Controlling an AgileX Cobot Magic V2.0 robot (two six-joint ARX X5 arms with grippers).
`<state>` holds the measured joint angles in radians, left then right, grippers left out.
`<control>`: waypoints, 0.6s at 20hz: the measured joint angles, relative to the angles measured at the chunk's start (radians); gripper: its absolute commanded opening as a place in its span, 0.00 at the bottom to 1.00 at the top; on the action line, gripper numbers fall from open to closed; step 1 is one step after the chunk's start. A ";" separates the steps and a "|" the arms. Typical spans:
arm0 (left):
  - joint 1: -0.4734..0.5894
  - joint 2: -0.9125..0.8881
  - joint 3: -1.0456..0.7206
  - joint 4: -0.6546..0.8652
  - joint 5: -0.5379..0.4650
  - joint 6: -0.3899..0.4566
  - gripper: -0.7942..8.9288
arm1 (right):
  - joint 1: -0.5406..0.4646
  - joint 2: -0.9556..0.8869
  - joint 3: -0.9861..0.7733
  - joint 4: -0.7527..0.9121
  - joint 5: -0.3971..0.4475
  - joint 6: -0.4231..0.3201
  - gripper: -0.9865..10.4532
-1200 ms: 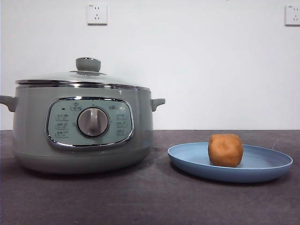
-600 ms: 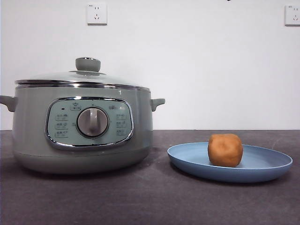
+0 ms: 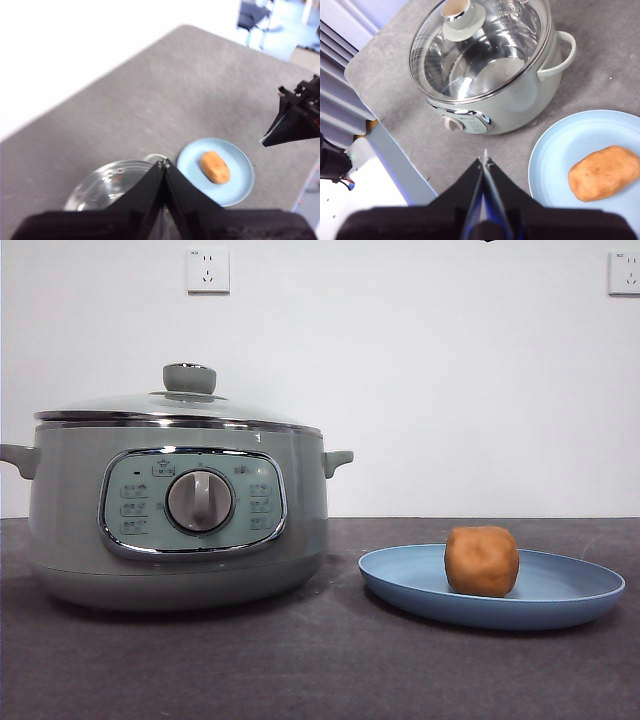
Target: Take the potato out from the steamer,put the potato on the plate,close the lid
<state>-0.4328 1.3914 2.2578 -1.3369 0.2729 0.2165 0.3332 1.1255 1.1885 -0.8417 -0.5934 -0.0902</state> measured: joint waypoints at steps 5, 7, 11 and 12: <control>0.068 -0.276 -0.334 0.218 -0.008 -0.012 0.08 | 0.000 0.000 0.000 0.000 0.000 0.000 0.09; 0.117 -0.415 -0.584 0.371 -0.007 -0.056 0.08 | 0.000 0.000 0.000 0.000 0.000 0.000 0.09; 0.213 -0.743 -1.184 0.756 -0.007 -0.195 0.08 | 0.000 0.000 0.000 0.000 0.000 0.000 0.09; 0.229 -0.826 -1.333 0.844 -0.008 -0.225 0.08 | 0.000 0.000 0.000 0.000 0.000 0.000 0.09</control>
<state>-0.2043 0.5659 0.9249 -0.4931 0.2653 -0.0082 0.3332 1.1255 1.1885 -0.8417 -0.5934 -0.0902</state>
